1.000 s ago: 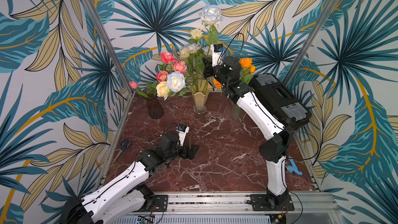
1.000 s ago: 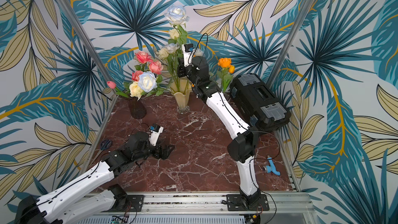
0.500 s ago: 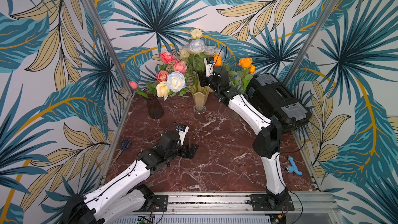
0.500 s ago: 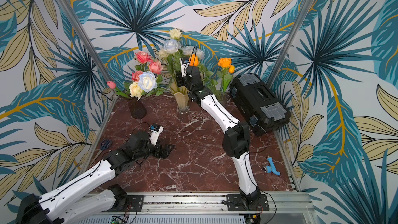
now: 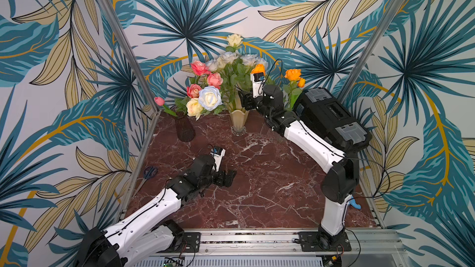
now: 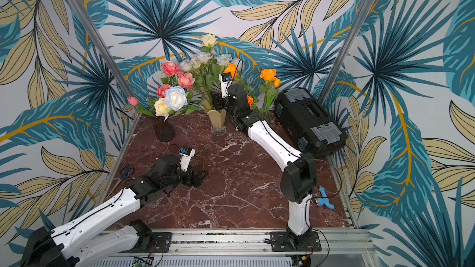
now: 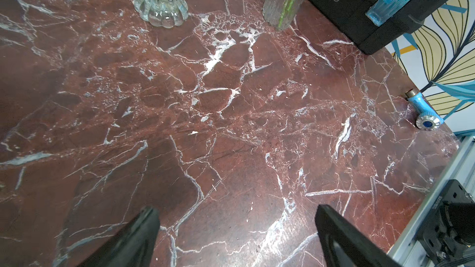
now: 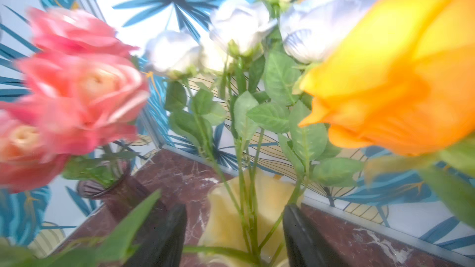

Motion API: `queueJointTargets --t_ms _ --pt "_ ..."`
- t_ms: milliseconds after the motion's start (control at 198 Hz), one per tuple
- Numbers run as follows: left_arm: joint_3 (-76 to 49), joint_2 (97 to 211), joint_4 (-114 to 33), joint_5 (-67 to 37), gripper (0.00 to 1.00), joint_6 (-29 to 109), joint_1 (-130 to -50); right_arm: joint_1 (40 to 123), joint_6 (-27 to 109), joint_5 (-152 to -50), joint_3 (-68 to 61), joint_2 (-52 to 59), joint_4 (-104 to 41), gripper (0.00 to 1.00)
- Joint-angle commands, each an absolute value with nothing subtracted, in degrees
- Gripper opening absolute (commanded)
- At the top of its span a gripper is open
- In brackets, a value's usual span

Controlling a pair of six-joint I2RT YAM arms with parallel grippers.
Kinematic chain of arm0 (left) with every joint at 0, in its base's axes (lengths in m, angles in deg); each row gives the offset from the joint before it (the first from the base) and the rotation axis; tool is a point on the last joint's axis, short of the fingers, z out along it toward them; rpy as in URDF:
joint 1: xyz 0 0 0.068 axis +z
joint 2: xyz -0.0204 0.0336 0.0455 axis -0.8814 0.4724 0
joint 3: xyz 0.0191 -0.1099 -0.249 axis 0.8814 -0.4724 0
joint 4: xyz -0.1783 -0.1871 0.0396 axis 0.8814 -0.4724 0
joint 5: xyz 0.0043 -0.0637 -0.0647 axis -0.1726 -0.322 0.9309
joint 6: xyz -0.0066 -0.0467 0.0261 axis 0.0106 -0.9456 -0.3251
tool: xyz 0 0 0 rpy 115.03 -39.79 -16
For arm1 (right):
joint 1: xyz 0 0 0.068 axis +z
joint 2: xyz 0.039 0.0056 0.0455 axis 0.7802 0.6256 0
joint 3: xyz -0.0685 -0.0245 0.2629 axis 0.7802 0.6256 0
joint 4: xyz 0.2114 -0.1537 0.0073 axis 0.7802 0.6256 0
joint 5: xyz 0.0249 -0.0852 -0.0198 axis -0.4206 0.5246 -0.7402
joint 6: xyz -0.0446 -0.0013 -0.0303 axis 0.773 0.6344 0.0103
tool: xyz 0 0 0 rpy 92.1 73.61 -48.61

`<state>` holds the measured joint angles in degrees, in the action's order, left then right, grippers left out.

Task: Arrange the flowers in different vases according to their variety
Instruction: Insert the flower into the vase.

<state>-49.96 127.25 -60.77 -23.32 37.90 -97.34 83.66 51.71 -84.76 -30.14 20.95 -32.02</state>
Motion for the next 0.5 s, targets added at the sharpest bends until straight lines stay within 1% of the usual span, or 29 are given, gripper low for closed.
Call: queueJointTargets --t_ms 0,51,91,152,242,333,495 --pt "-48.1 127.3 -58.3 -25.8 1.00 39.6 -96.3 85.0 49.4 -87.2 -22.6 13.2 -33.9 0.67" --pt "-48.1 127.1 -58.4 -26.7 1.00 40.4 -96.1 85.5 48.9 -87.6 -18.8 9.5 -33.0 0.69" --pt "-48.1 126.9 -58.4 -27.6 1.00 40.9 -95.9 85.6 48.5 -88.3 -15.9 6.6 -31.9 0.74" --pt "-48.4 126.5 -58.4 -29.2 1.00 41.7 -95.7 85.7 48.3 -88.5 -11.8 2.0 -29.9 0.78" --pt "-49.0 125.5 -58.0 -31.2 1.00 43.3 -95.4 85.8 48.8 -87.7 -5.3 -5.4 -26.5 0.90" --pt "-50.2 123.8 -56.5 -32.8 1.00 45.3 -94.9 85.7 50.1 -85.0 1.9 -12.5 -23.3 0.99" --pt "-52.5 121.5 -52.6 -38.0 1.00 49.4 -93.0 84.1 51.4 -80.3 12.6 -22.5 -20.7 1.00"
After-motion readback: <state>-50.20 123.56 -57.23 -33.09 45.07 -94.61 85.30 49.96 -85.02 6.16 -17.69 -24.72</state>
